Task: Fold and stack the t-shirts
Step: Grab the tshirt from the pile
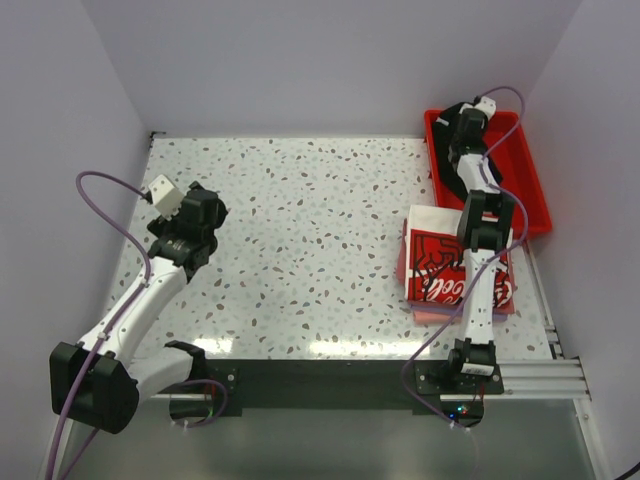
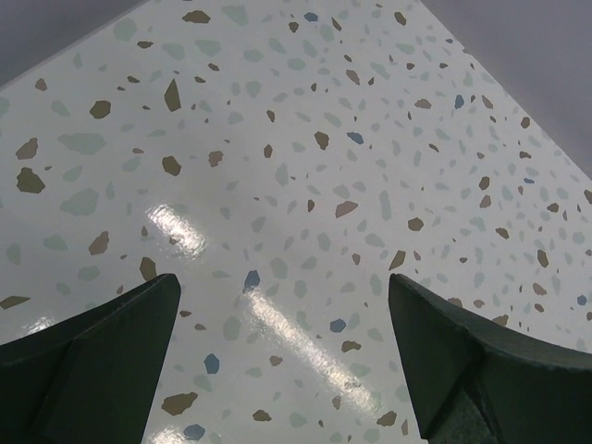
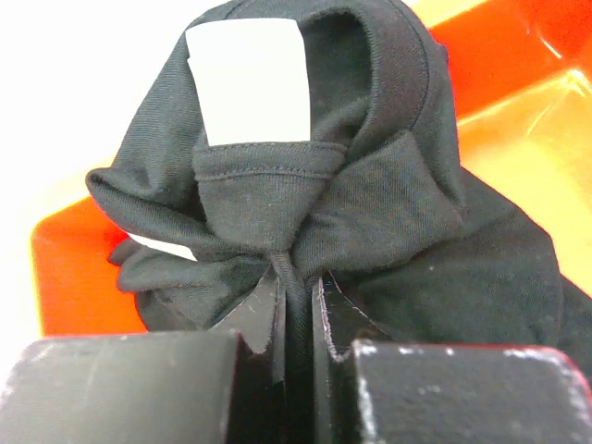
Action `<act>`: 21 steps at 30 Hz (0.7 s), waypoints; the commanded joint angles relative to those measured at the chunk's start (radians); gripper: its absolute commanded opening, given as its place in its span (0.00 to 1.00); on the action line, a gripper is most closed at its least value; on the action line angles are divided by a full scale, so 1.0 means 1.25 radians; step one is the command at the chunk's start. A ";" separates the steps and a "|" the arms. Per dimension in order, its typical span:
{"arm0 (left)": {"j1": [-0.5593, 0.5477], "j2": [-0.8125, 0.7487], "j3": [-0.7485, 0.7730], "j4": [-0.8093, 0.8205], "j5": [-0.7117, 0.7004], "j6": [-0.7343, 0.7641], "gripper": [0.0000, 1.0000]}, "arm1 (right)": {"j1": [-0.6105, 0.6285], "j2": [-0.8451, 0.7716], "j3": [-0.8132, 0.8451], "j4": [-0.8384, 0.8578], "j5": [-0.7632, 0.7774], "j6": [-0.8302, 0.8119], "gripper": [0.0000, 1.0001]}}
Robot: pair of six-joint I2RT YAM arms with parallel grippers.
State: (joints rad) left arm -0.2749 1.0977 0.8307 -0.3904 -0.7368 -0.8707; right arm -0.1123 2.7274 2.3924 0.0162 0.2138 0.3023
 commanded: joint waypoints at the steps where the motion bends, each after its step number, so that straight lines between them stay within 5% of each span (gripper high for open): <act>1: 0.008 -0.001 0.034 -0.005 -0.027 0.002 1.00 | -0.003 -0.039 -0.010 0.110 -0.027 0.008 0.00; 12: 0.008 -0.009 0.029 -0.012 0.013 -0.003 1.00 | -0.001 -0.346 -0.355 0.274 -0.107 0.000 0.00; 21: 0.008 -0.046 0.015 -0.015 0.048 -0.004 1.00 | 0.005 -0.465 -0.554 0.388 -0.164 0.059 0.00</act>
State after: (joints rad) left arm -0.2749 1.0744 0.8341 -0.4129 -0.6842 -0.8715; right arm -0.1162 2.2307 1.7466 0.3317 0.0544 0.3405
